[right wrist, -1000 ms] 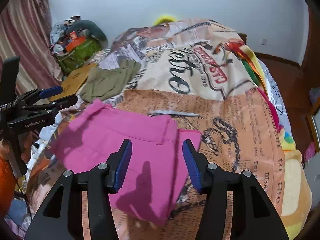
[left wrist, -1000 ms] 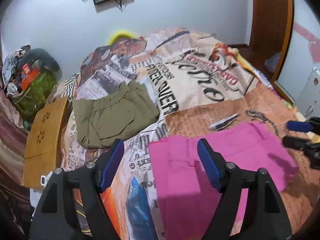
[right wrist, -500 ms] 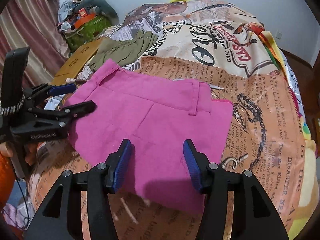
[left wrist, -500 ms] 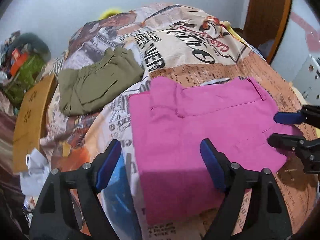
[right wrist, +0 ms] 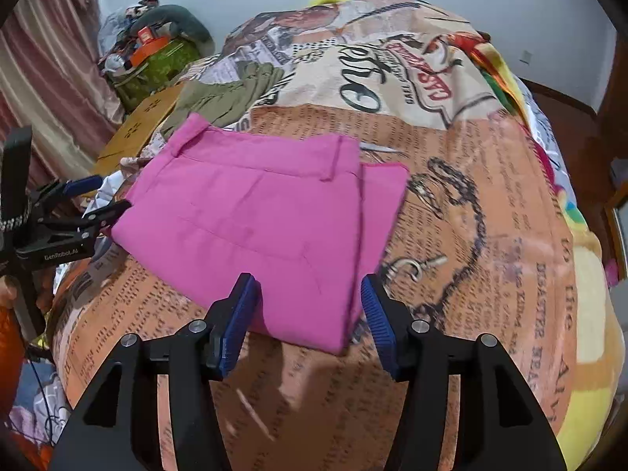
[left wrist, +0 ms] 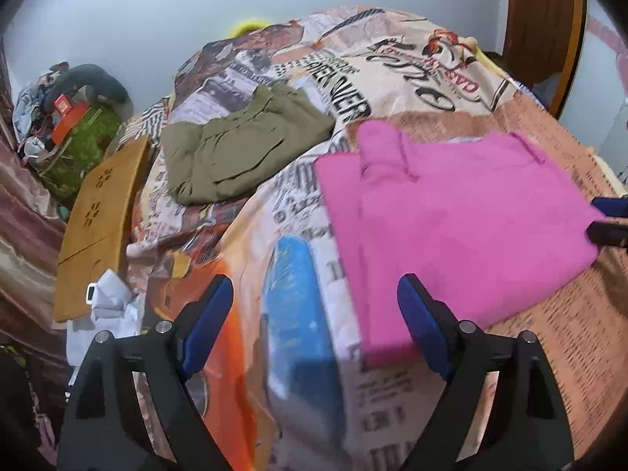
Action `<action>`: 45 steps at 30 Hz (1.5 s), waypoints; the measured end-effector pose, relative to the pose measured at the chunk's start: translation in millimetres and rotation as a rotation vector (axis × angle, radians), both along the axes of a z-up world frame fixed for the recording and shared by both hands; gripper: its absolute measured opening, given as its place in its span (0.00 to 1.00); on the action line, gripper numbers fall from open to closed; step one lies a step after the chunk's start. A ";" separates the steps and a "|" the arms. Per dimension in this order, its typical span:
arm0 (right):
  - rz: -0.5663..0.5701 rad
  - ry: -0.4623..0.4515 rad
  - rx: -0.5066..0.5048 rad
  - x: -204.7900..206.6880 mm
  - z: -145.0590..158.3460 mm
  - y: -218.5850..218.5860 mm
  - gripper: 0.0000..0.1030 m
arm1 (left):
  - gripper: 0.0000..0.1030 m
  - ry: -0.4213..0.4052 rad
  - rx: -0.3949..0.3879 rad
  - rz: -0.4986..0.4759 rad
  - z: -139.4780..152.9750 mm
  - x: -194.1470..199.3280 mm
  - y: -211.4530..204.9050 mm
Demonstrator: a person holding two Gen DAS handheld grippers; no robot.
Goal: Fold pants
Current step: 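Open both tools and smooth the folded pink pants flat, then pinch the pink pants seam with the right tool while the left tool pinches it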
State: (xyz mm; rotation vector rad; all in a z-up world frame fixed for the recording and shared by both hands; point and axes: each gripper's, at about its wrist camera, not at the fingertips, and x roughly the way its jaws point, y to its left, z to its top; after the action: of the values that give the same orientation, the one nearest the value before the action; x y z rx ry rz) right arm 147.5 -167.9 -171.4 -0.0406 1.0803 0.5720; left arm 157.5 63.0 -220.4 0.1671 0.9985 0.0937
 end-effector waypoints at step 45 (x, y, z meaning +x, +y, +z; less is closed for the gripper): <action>-0.112 0.111 0.173 49.3 -31.1 -17.1 0.69 | 0.79 0.182 -0.506 0.069 -33.8 93.2 12.7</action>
State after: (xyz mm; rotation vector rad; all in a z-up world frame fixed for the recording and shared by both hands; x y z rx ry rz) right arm 196.8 -185.0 -202.5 0.2029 1.1294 0.5698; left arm 250.7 75.7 -254.3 -0.3272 1.1789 -0.1144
